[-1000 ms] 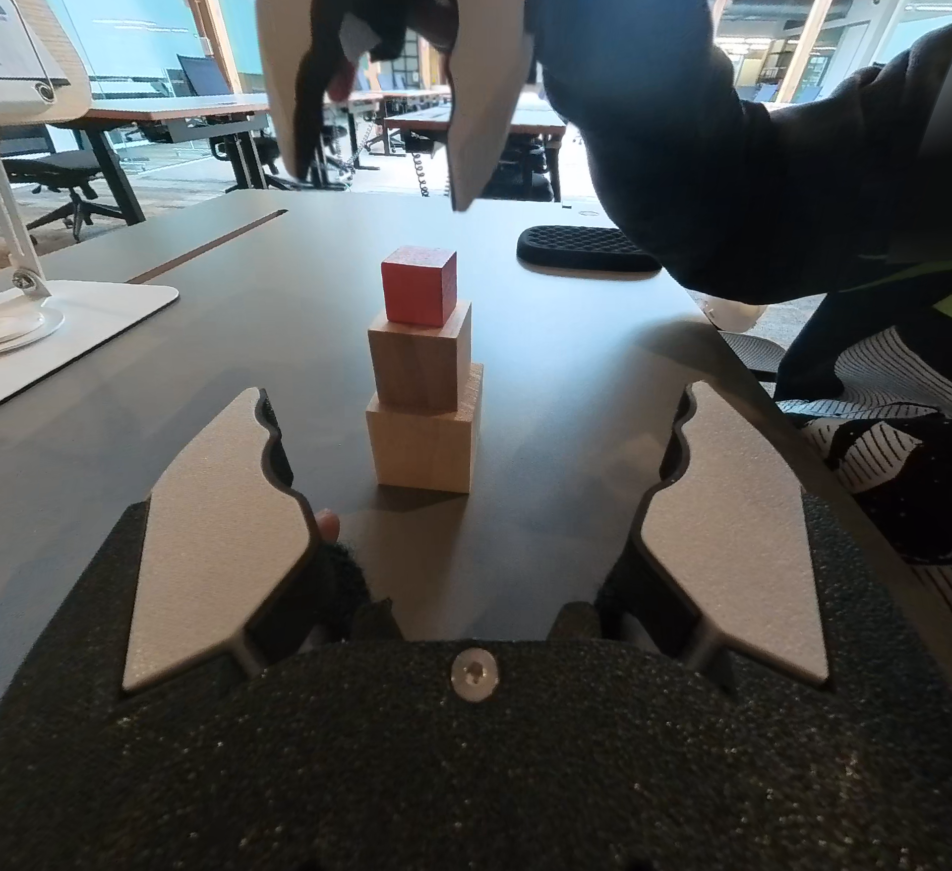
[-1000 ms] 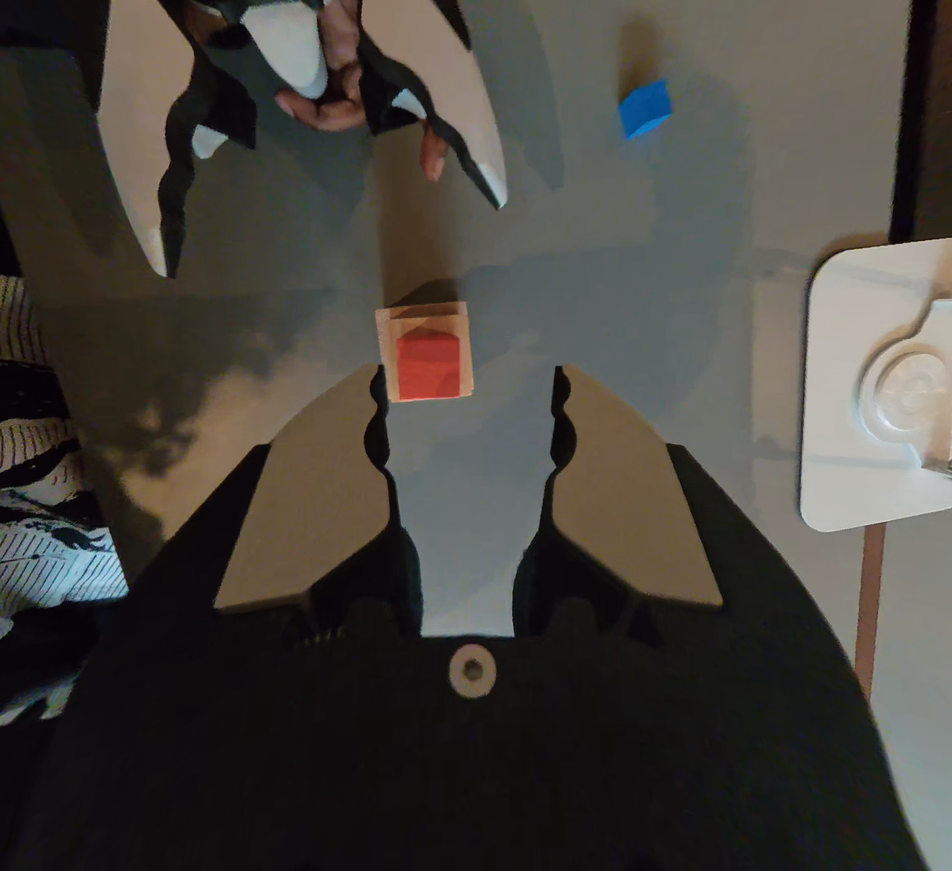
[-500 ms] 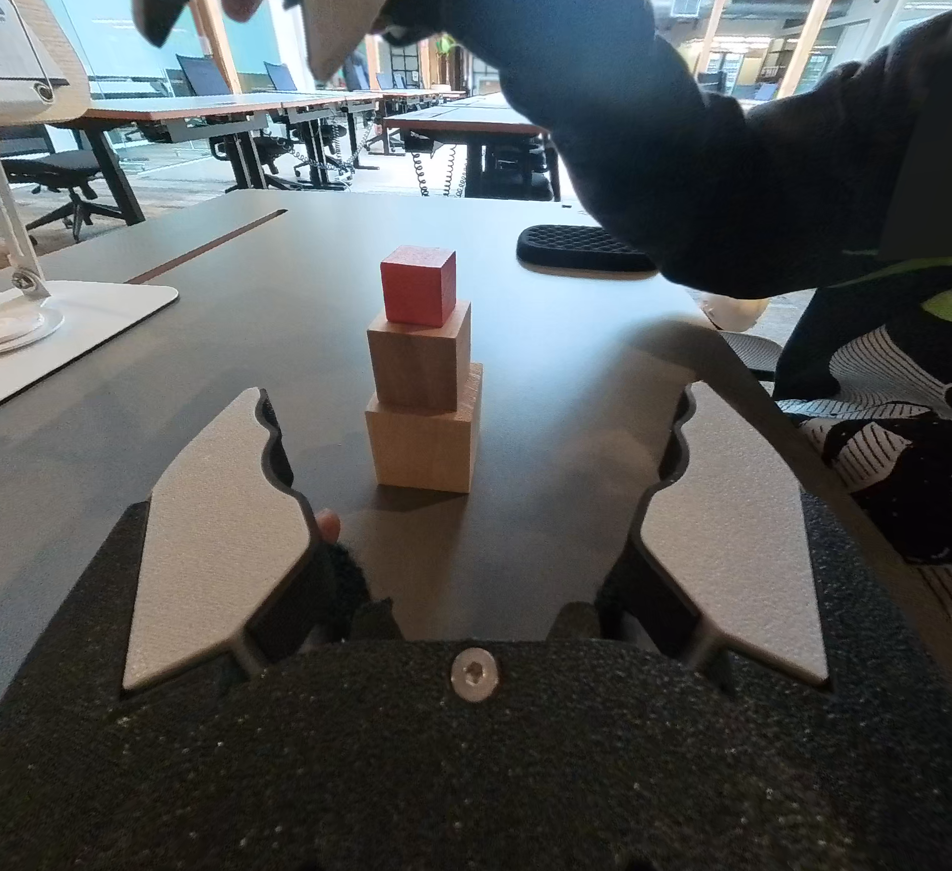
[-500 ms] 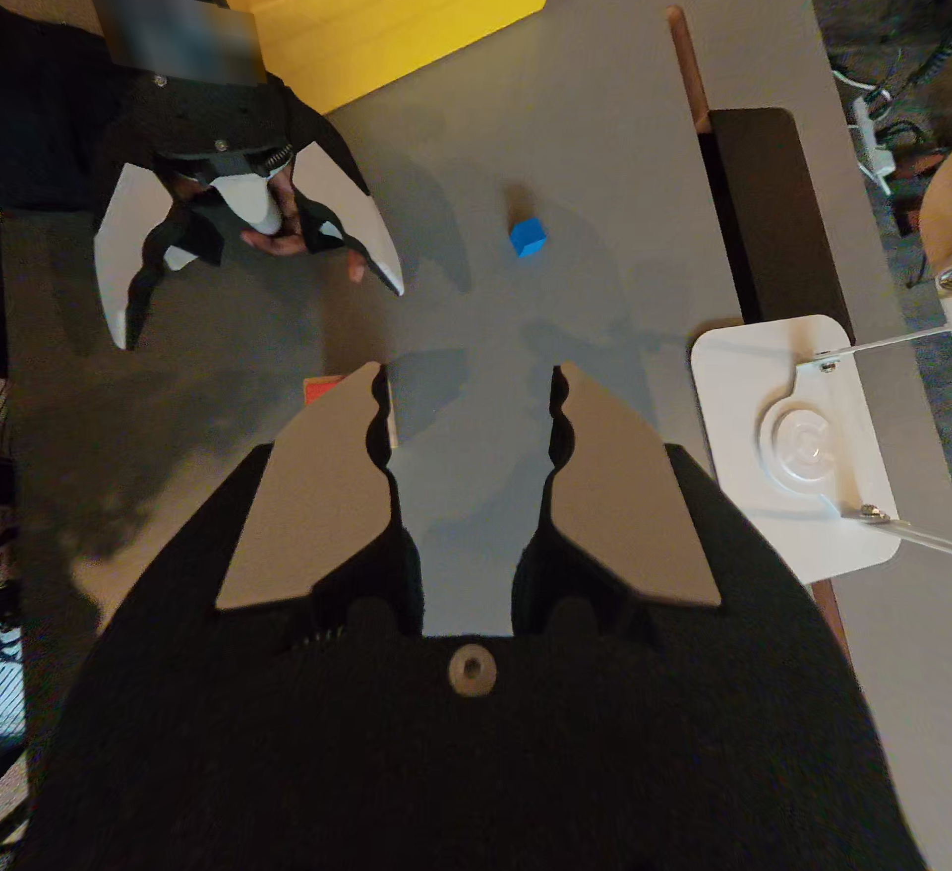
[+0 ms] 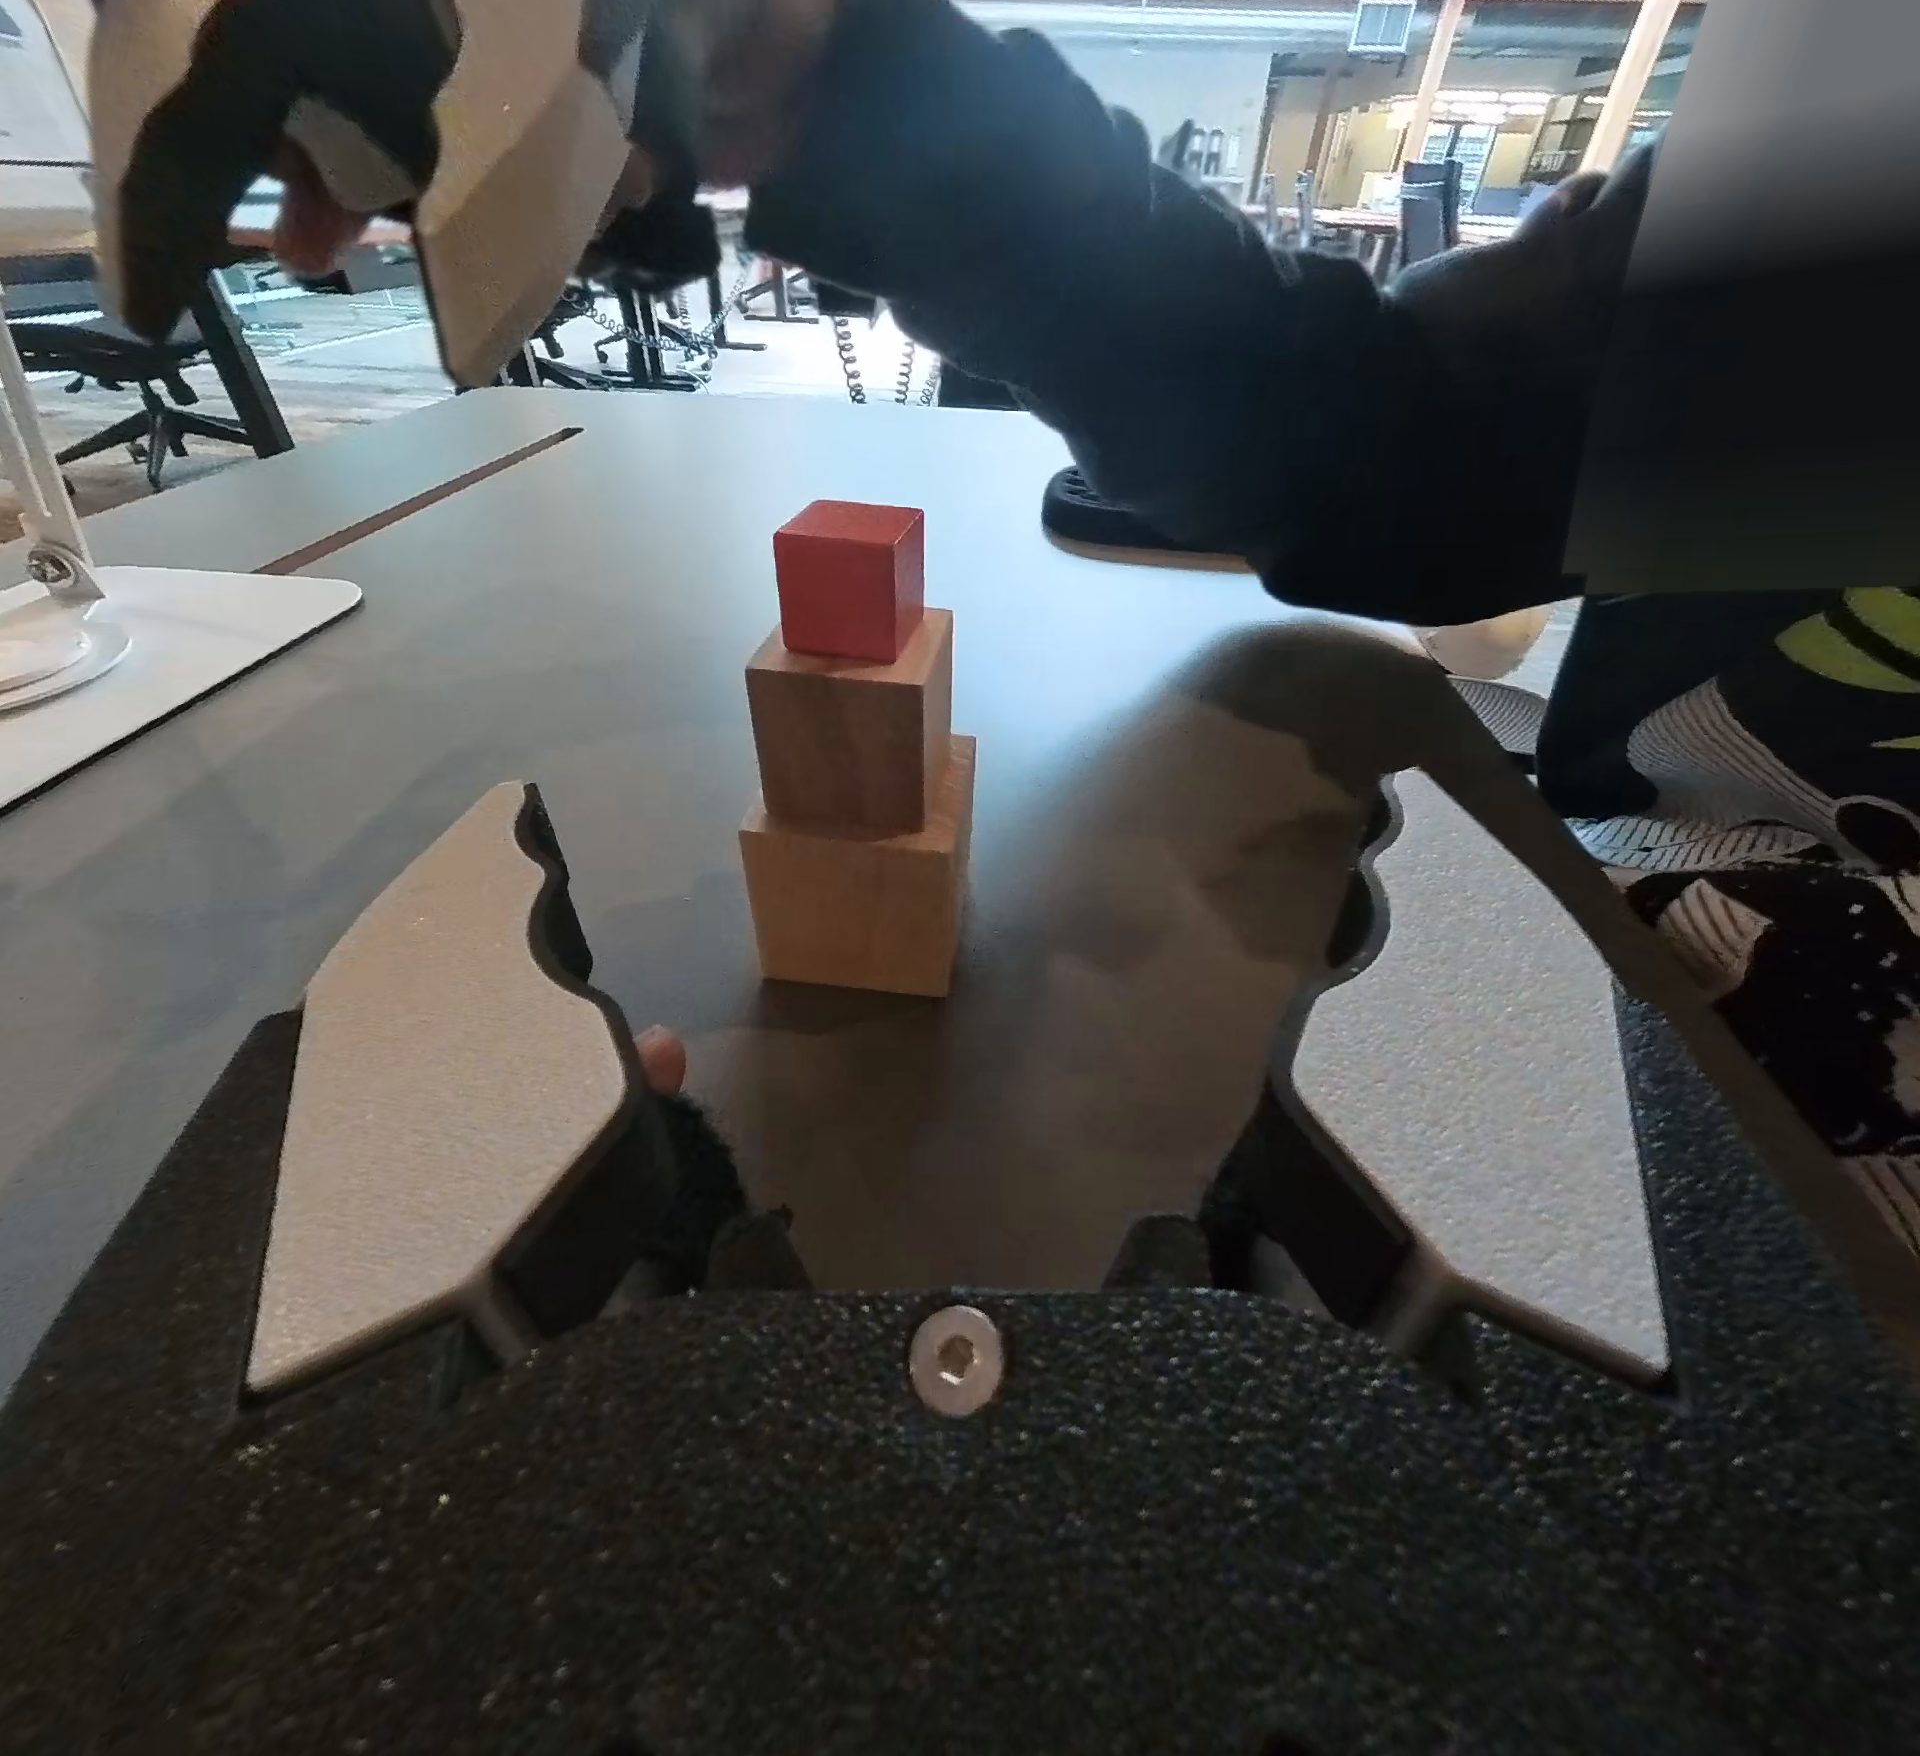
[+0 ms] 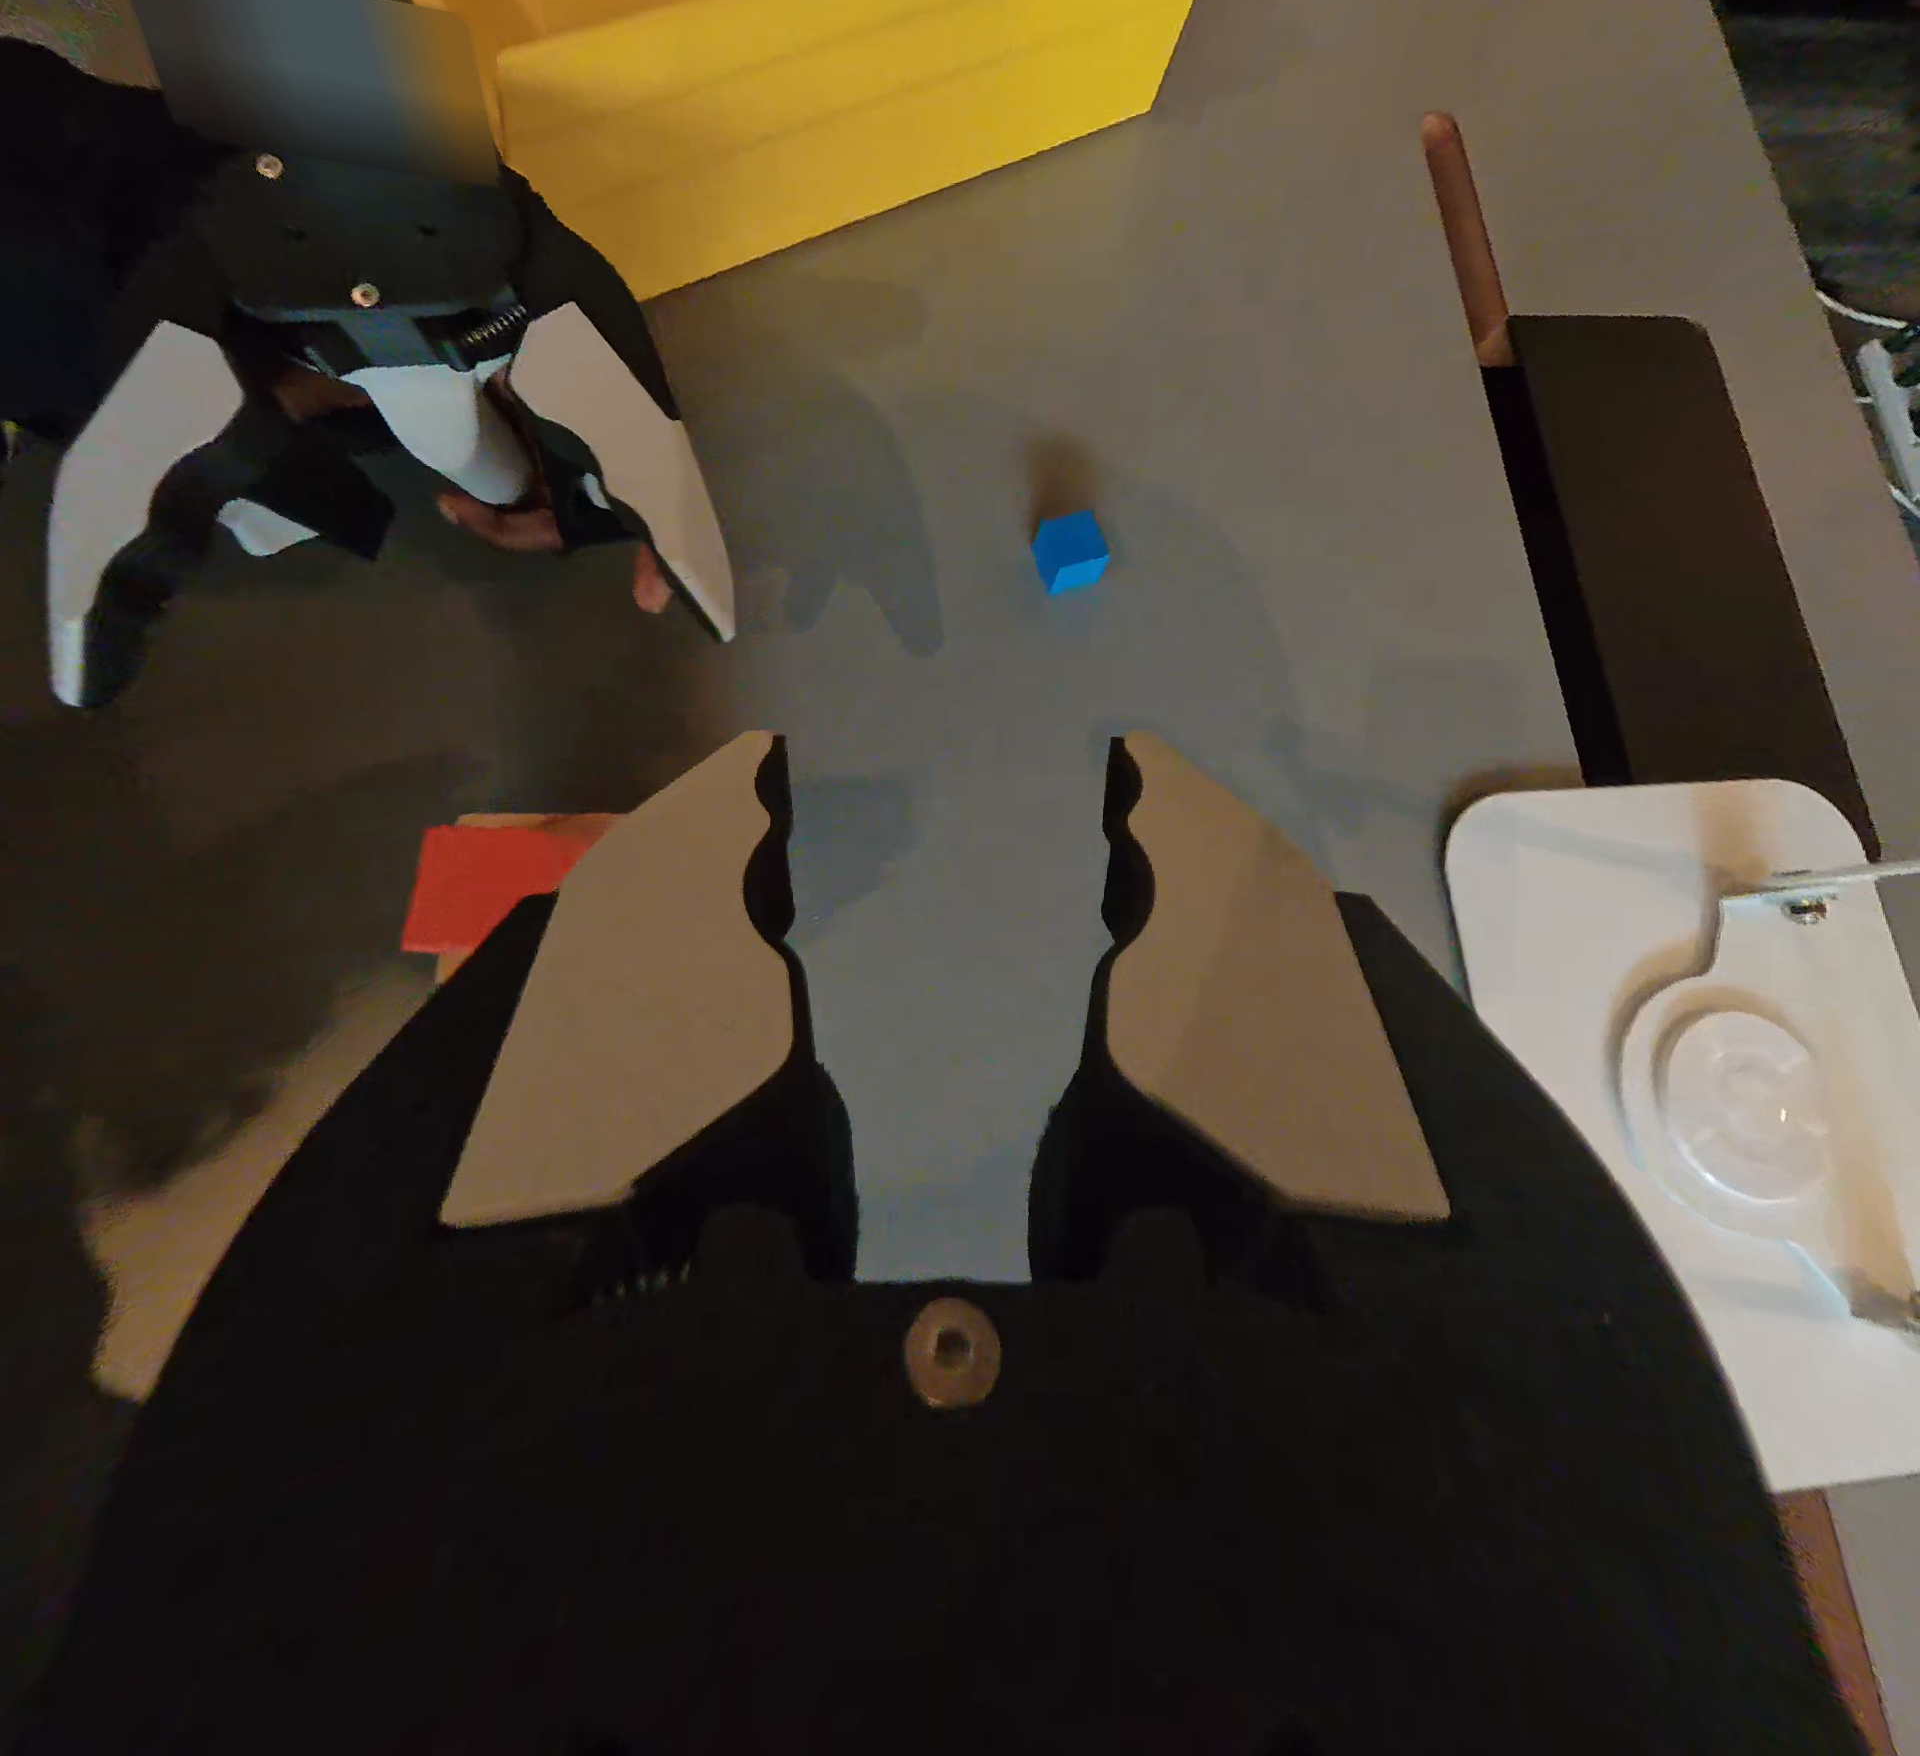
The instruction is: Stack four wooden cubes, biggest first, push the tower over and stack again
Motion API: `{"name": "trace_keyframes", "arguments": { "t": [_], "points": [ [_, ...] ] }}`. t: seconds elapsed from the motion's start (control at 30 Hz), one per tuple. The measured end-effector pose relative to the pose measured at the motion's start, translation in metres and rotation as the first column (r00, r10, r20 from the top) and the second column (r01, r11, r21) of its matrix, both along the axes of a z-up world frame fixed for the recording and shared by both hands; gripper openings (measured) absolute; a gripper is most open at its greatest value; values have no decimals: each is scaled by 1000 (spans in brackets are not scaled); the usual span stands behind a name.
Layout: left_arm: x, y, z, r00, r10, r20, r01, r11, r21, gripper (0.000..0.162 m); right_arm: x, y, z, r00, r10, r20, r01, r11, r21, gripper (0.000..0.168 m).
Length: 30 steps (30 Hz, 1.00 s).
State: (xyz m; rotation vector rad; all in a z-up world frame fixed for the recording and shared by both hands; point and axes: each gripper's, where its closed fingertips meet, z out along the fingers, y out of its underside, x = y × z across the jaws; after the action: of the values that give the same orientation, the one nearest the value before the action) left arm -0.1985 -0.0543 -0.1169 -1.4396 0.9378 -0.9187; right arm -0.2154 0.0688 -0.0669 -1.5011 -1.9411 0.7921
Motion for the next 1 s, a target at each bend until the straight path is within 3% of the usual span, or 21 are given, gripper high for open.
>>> {"name": "trace_keyframes", "arguments": {
  "t": [0.37, 0.67, 1.0],
  "points": [
    [1, -1, -1, 1000, -5, -10, 5, 1000, 1, 139, -40, 14, -37, 993, 119, 17, -119, 993, 2, 57],
    [-1, 0, 1, 1000, 2, 5, -2, 1000, 3, 139, -96, 29, -91, 966, 246, 84, -256, 957, 134, 48],
    [0, 0, 0, 1000, 0, 4, 0, 1000, 1, 139, -132, 28, -133, 942, 314, 119, -323, 944, 71, 46]
  ]
}}
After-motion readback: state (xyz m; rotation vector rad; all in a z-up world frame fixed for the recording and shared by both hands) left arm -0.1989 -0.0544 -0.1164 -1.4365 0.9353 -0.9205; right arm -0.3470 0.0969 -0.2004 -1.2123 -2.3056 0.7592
